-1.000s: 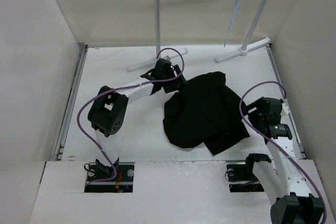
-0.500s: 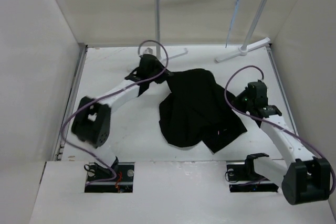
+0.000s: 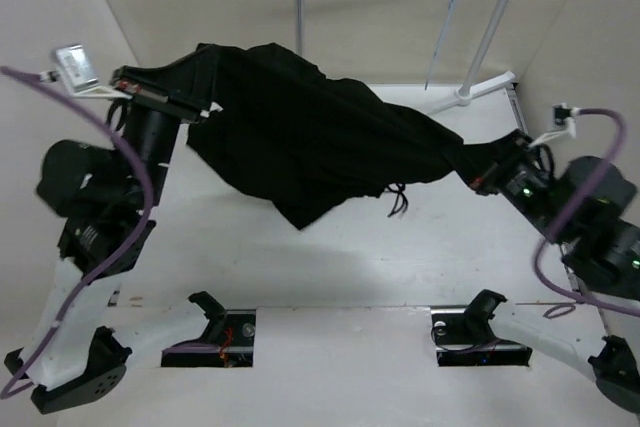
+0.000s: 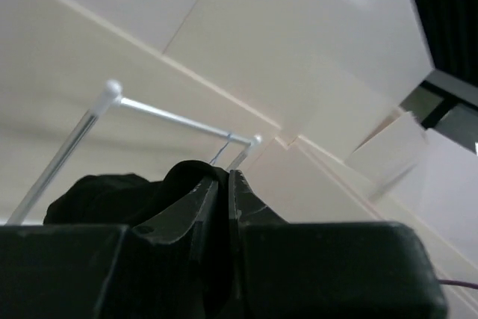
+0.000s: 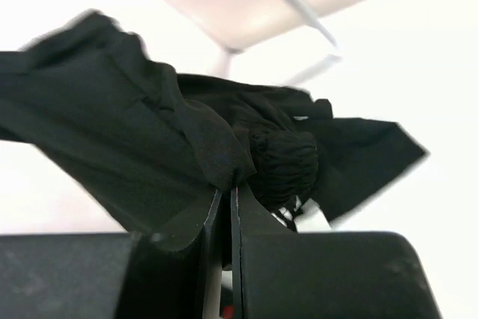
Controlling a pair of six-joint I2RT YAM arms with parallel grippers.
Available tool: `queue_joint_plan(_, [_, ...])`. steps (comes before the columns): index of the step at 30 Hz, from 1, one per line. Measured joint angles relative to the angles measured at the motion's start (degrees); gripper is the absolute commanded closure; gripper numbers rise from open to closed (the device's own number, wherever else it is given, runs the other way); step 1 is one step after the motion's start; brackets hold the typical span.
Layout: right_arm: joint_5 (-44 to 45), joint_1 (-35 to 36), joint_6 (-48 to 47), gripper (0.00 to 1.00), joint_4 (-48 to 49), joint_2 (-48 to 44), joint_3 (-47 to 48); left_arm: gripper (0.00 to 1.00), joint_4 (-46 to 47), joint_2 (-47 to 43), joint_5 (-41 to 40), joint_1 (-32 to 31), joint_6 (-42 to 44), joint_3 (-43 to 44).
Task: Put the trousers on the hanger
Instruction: Flatten out the trousers at the center of the board.
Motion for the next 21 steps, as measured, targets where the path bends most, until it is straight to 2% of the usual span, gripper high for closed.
queue_joint_plan(3, [3.63,5.92,-0.76,0.94,-1.38,-0.52,6.58,0.90,1.44,-0.92,-4.57,-6.32,6.80,2.89])
queue_joint_plan(6, [5.73,4.59,-2.25,0.94,-1.77,-0.24,8.11,0.89,2.38,0.22,-9.70,-10.47,12.24,1.86])
queue_joint_plan(10, [3.67,-7.76,-3.69,0.94,-0.55,2.64,2.12,0.88,3.17,5.92,-14.10,-10.88,15.52,-4.68])
queue_joint_plan(14, [-1.68,-22.34,-4.07,0.96,5.11,11.02,-10.82,0.84,3.52,16.37,-15.15,-9.84,14.97,-14.12])
queue_joint_plan(15, [-2.34,-25.14,-4.00,0.97,6.64,14.16,-13.73,0.81,3.41,19.45,-15.13,-9.81,14.43,-16.22])
queue_joint_plan(17, [-2.95,-30.58,-3.69,0.96,9.22,21.53,-19.06,0.67,2.40,26.47,-14.43,-10.14,12.59,-19.65])
queue_joint_plan(20, [-2.84,-38.12,-2.27,0.89,10.32,30.45,-23.80,0.46,-0.15,34.69,-12.41,-11.76,8.70,-22.05])
queue_joint_plan(21, [-2.51,-40.24,-1.68,0.83,10.47,32.20,-24.33,0.42,-0.98,35.47,-11.96,-12.26,7.58,-22.84])
